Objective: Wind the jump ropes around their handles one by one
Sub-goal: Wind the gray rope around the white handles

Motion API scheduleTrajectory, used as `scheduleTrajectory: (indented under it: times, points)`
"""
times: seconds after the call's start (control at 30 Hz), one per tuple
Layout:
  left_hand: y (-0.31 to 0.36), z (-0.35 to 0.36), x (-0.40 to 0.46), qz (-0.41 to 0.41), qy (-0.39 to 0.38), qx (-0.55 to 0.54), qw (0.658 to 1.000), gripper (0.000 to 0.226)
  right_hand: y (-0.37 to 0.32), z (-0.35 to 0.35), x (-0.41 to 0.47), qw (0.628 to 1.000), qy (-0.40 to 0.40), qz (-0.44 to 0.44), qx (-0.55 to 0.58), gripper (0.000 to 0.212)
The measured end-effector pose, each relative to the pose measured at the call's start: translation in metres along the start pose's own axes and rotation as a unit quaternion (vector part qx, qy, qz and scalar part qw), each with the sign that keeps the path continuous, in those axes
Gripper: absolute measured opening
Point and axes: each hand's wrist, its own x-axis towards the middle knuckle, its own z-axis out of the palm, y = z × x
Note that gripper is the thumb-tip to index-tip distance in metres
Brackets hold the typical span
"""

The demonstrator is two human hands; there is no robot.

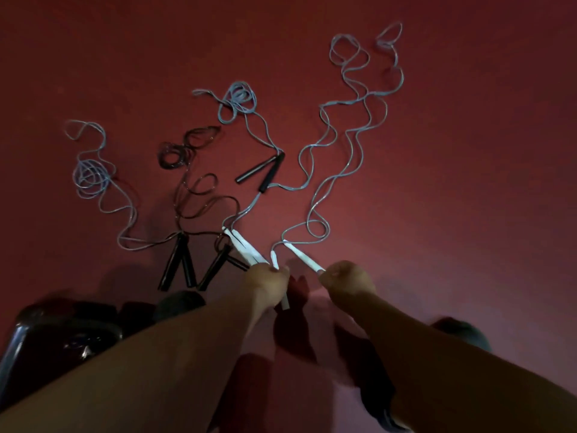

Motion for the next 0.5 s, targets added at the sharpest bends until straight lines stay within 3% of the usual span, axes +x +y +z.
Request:
scheduleTrajectory:
  times: [0.17, 0.3, 0.4, 0.5]
  points:
    - [-0.036, 0.028, 0.032, -0.058, -0.024, -0.02, 0.998, 0.035, 0.01, 0.025, 0.045, 0.999, -0.025, -0.025, -0.01, 0.022]
    - [-0.049, 0.043, 0.065, -0.083, -0.047, -0.068, 0.993, 0.035, 0.026, 0.063, 0.064, 0.999, -0.037, -0.036, -0.01, 0.034]
    - [-0.044, 0.055, 0.078, -0.097, -0.052, -0.163, 0.981, 0.022, 0.032, 0.095, 0.058, 0.997, -0.065, -0.01, 0.028, 0.034]
    - [-0.032, 0.06, 0.074, -0.084, -0.071, -0.176, 0.978, 0.011, 0.03, 0.119, 0.052, 0.991, -0.058, 0.022, 0.122, 0.059]
